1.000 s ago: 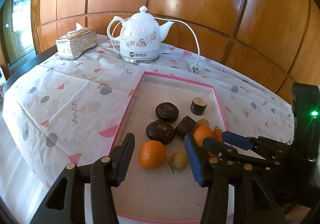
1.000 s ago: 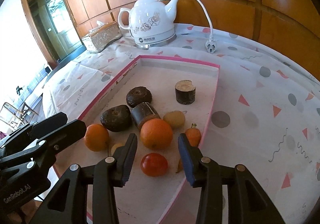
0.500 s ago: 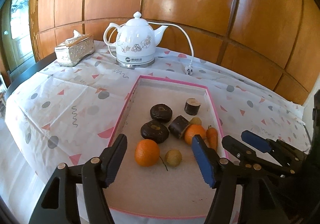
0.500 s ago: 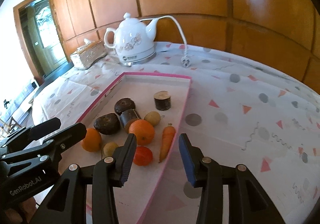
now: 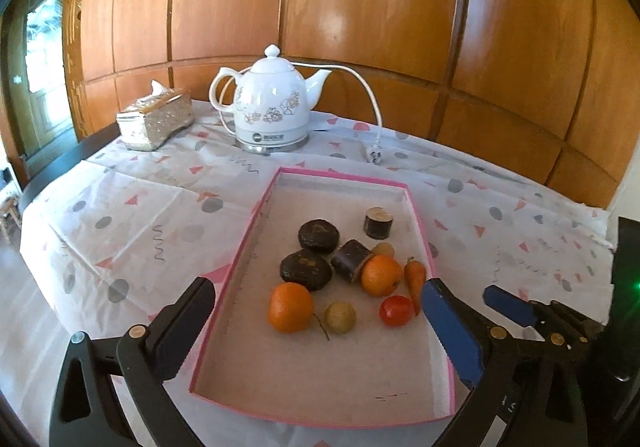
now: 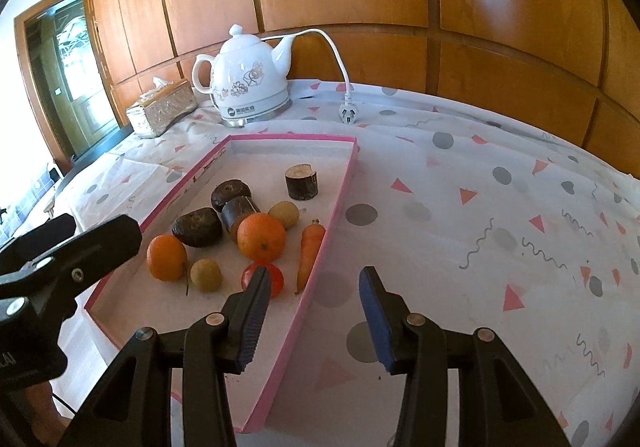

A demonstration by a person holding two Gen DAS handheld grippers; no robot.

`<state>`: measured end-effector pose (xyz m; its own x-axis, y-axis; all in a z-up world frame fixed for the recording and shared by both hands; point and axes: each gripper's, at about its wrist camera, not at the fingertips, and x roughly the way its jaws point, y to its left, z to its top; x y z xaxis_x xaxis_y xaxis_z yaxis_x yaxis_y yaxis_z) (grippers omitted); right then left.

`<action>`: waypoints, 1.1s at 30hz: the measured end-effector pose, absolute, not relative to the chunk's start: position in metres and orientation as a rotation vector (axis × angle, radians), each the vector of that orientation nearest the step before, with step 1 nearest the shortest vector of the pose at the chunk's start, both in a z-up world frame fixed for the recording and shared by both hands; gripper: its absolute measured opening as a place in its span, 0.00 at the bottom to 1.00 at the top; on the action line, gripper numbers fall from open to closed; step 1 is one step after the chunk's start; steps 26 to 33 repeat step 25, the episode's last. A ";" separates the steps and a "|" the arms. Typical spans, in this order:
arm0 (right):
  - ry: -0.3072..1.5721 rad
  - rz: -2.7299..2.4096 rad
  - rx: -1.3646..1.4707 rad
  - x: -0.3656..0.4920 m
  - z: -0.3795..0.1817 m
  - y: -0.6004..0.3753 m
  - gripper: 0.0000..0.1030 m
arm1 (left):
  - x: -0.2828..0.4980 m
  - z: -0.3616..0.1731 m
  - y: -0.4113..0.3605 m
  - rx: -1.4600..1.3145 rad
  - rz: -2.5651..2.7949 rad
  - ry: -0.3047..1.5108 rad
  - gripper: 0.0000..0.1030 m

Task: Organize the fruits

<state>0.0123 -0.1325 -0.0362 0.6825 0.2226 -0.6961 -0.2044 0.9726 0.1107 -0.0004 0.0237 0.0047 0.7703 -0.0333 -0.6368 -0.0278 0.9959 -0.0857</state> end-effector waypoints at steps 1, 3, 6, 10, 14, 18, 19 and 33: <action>0.784 0.240 0.023 0.012 -0.036 -0.132 0.45 | -0.001 0.004 0.024 -0.092 0.002 0.695 1.00; 0.781 0.240 0.019 0.010 -0.036 -0.132 0.45 | -0.001 0.004 0.024 -0.091 0.014 0.703 1.00; 0.776 0.242 0.015 0.009 -0.035 -0.131 0.45 | -0.002 0.003 0.022 -0.072 0.034 0.700 1.00; 0.780 0.245 0.009 0.008 -0.035 -0.130 0.45 | -0.001 0.003 0.024 -0.083 0.036 0.709 1.00; 0.776 0.244 0.009 0.007 -0.035 -0.130 0.45 | -0.002 0.003 0.023 -0.082 0.030 0.707 1.00; 0.777 0.245 0.008 0.007 -0.035 -0.130 0.45 | -0.004 0.004 0.022 -0.078 0.031 0.695 1.00; 0.777 0.247 0.007 0.007 -0.035 -0.130 0.45 | -0.005 0.005 0.022 -0.076 0.035 0.684 1.00; 0.776 0.243 0.005 0.007 -0.034 -0.131 0.45 | -0.006 0.006 0.020 -0.087 0.001 0.684 0.99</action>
